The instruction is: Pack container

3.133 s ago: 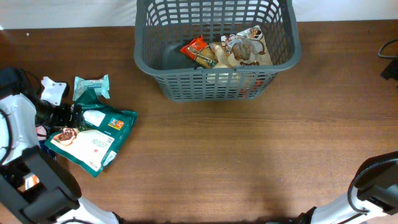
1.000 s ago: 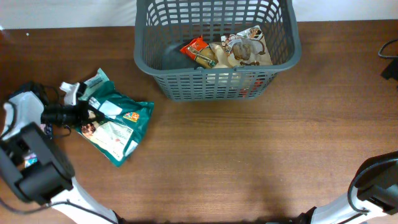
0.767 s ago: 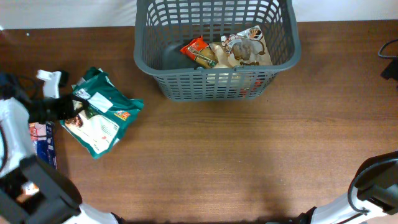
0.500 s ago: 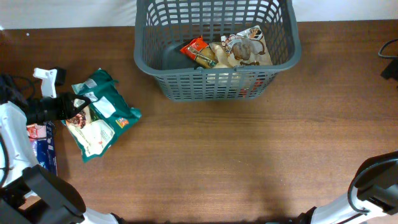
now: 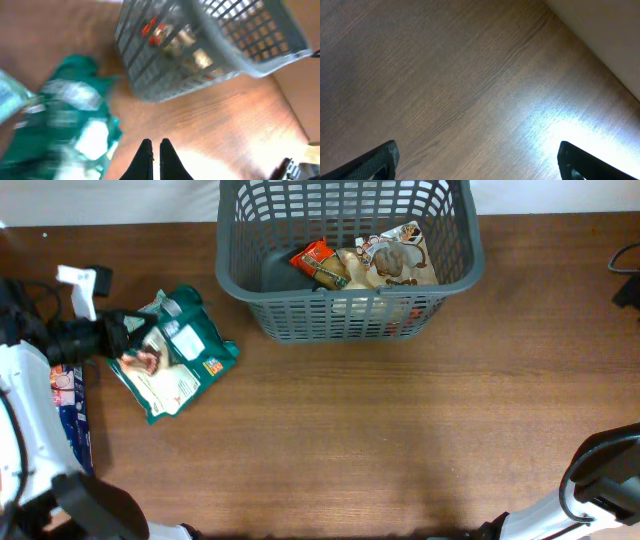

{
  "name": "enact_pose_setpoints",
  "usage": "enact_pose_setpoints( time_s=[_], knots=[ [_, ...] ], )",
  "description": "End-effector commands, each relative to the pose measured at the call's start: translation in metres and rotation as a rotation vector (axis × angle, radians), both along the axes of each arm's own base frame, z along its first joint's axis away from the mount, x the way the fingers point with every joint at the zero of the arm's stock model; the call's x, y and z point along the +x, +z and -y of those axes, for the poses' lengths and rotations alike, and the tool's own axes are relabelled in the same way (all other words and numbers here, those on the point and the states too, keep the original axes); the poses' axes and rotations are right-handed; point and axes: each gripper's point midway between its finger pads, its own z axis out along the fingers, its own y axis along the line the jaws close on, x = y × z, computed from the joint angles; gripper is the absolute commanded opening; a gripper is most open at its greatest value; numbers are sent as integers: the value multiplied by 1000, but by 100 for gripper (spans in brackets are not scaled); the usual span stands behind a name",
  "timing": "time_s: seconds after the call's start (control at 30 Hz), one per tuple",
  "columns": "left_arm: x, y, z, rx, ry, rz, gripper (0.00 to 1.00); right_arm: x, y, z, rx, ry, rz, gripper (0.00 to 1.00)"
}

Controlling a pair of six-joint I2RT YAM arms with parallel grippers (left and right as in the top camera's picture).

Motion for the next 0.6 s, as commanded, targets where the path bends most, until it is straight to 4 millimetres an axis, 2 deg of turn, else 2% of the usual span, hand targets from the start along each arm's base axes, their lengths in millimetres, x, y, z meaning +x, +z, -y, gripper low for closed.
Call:
enact_pose_setpoints(
  time_s=[0.0, 0.13, 0.23, 0.27, 0.3, 0.33, 0.4, 0.43, 0.57],
  knots=[
    [1, 42, 9, -4, -11, 98, 2, -1, 5, -1, -4, -6, 15, 99],
    [3, 54, 13, 19, -25, 127, 2, -1, 5, -1, -4, -6, 15, 99],
    [4, 44, 11, 67, 11, 64, 2, -1, 5, -1, -4, -6, 15, 99],
    [4, 39, 8, 91, 31, 31, 6, -1, 5, -1, -4, -6, 15, 99],
    [3, 33, 6, 119, 42, 9, 19, -1, 5, -1, -4, -6, 15, 99],
    [2, 27, 2, 156, 56, -21, 43, -1, 5, -1, -4, -6, 15, 99],
    [-2, 14, -5, 231, 82, -80, 78, -1, 5, -1, -4, -6, 15, 99],
    [-4, 9, -8, 269, 94, -108, 98, -1, 5, -1, -4, -6, 15, 99],
    [-10, -8, -26, 391, 175, -210, 99, -1, 5, -1, -4, -6, 15, 99]
  ],
)
